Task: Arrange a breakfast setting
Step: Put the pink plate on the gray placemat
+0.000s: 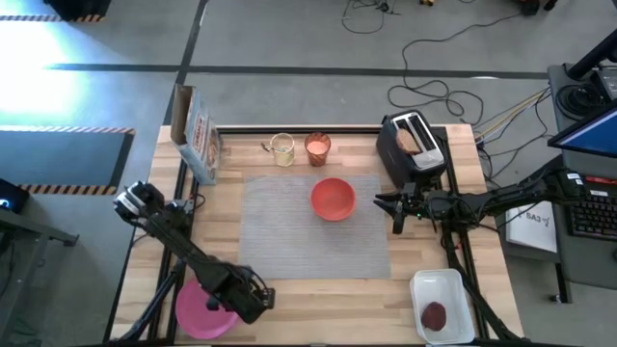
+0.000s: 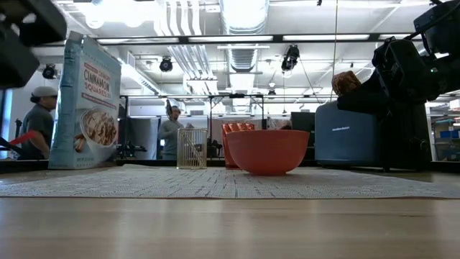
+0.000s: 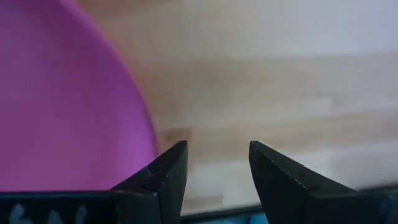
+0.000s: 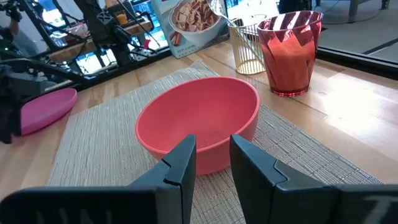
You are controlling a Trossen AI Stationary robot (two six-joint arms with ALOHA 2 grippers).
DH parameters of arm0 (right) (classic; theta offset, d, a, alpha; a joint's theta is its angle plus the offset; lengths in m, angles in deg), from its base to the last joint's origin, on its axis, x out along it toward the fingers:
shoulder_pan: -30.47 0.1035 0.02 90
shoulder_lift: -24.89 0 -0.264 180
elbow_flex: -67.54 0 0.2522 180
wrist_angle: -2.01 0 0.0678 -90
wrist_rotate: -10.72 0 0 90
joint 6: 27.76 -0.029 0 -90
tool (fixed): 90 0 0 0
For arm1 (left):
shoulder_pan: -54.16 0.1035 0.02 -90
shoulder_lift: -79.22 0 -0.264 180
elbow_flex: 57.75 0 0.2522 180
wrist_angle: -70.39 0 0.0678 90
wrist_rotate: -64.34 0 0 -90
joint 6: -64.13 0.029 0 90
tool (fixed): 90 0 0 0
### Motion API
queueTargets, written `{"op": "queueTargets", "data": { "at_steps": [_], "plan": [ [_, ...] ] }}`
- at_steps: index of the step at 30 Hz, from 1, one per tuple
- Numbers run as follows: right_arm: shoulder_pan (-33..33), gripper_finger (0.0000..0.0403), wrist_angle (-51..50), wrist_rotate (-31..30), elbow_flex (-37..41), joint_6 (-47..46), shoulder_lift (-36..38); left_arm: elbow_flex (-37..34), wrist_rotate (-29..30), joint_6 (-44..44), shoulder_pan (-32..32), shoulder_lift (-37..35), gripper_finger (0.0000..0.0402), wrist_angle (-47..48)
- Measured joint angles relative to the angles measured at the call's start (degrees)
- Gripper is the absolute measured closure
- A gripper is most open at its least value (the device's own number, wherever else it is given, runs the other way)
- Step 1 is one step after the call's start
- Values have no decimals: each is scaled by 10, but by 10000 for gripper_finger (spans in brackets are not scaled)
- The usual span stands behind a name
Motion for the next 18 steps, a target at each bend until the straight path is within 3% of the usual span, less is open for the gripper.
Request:
{"op": "queueTargets", "data": {
  "at_steps": [12, 18],
  "plan": [
    [0, 316, 0, 0, 0, 0, 0, 102, -7, 22, 1, 6, 246, 193],
    [0, 316, 0, 0, 0, 0, 0, 73, -34, 39, 1, 24, 246, 159]
  ]
}}
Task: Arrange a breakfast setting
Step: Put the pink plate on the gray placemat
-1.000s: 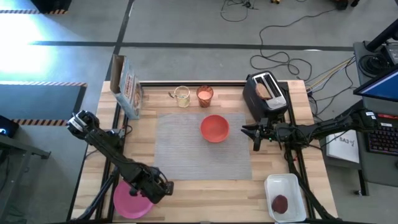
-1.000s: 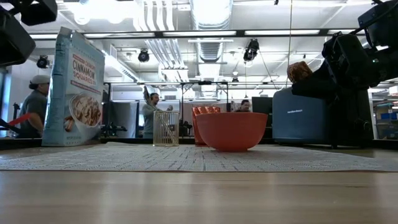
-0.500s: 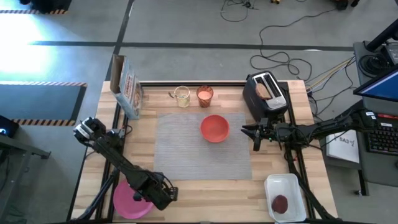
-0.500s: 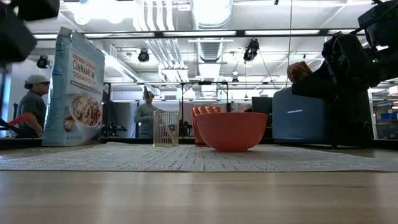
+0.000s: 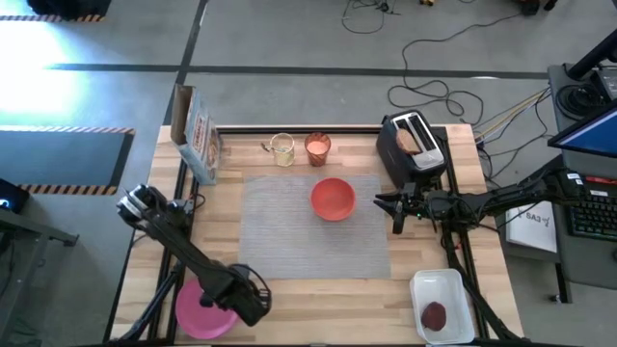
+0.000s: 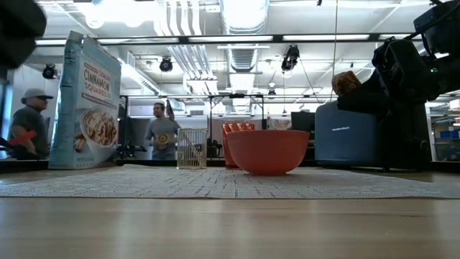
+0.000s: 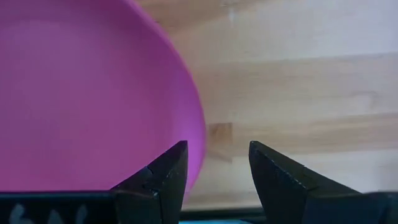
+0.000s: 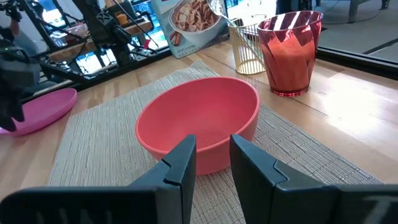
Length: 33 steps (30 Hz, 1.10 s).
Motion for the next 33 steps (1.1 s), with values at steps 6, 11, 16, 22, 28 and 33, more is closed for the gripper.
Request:
{"op": "queueTargets", "data": {
  "at_steps": [6, 11, 16, 22, 28, 33],
  "plan": [
    [0, 316, 0, 0, 0, 0, 0, -14, 0, 44, 1, 29, 246, -7],
    [0, 316, 0, 0, 0, 0, 0, -16, -6, 72, 1, 48, 248, -4],
    [0, 316, 0, 0, 0, 0, 0, -12, -21, 90, 2, 58, 283, -9],
    [0, 316, 0, 0, 0, 0, 0, 17, -28, 97, 0, 61, 353, -12],
    [0, 316, 0, 0, 0, 0, 0, 48, -30, 105, 1, 61, 394, -2],
    [0, 316, 0, 0, 0, 0, 0, 81, -27, 125, 4, 61, 391, 6]
  ]
}}
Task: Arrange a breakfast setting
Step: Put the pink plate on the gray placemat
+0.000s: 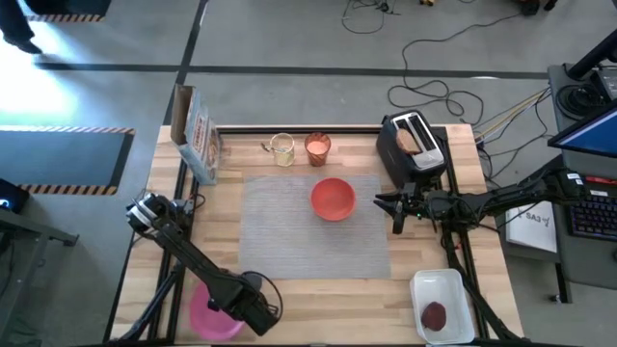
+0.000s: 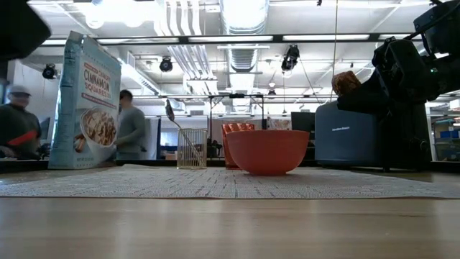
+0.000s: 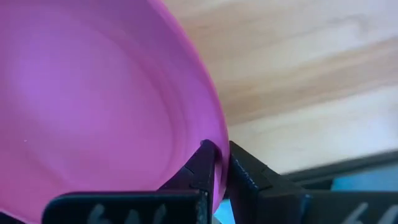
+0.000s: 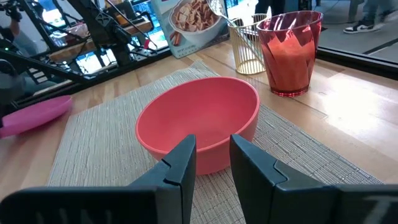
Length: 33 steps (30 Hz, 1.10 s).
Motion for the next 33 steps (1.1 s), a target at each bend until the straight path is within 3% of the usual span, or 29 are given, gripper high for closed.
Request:
{"op": "queueTargets", "data": {
  "at_steps": [13, 33],
  "plan": [
    [0, 316, 0, 0, 0, 0, 0, 67, 73, 78, 40, 0, 394, 41],
    [0, 316, 0, 0, 0, 0, 0, 98, 167, 484, 231, 24, 394, 70]
  ]
}}
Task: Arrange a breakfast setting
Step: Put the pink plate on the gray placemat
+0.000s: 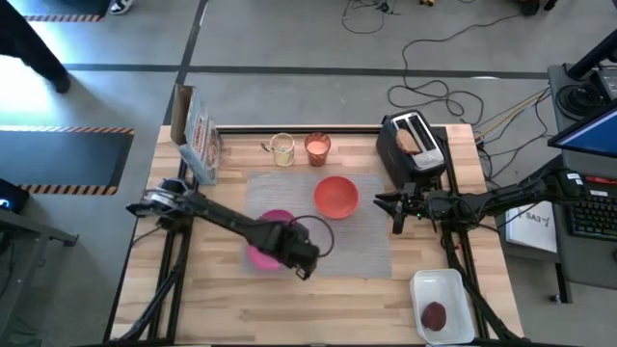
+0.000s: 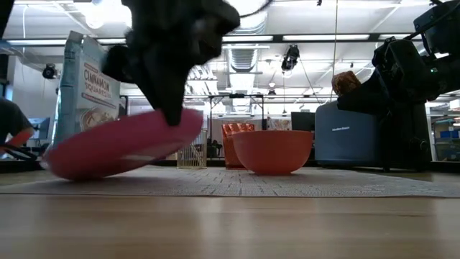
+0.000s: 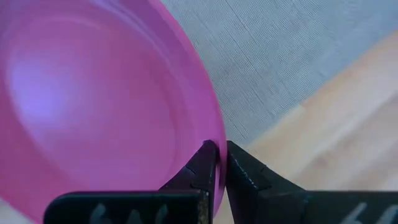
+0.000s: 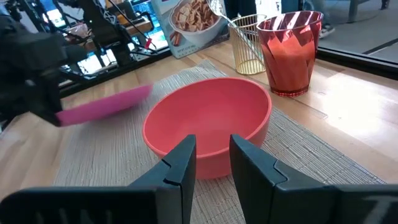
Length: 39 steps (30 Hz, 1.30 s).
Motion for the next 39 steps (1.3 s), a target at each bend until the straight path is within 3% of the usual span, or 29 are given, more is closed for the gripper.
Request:
{"op": "queueTargets", "data": {
  "at_steps": [10, 19, 33, 39],
  "plan": [
    [0, 316, 0, 0, 0, 0, 0, 0, 6, 153, 55, 50, 393, -30],
    [0, 316, 0, 0, 0, 0, 0, 23, 17, 235, 81, 53, 393, -56],
    [0, 316, 0, 0, 0, 0, 0, 29, -4, 262, 89, 53, 392, -45],
    [0, 316, 0, 0, 0, 0, 0, 28, -13, 245, 89, 60, 373, -46]
  ]
}}
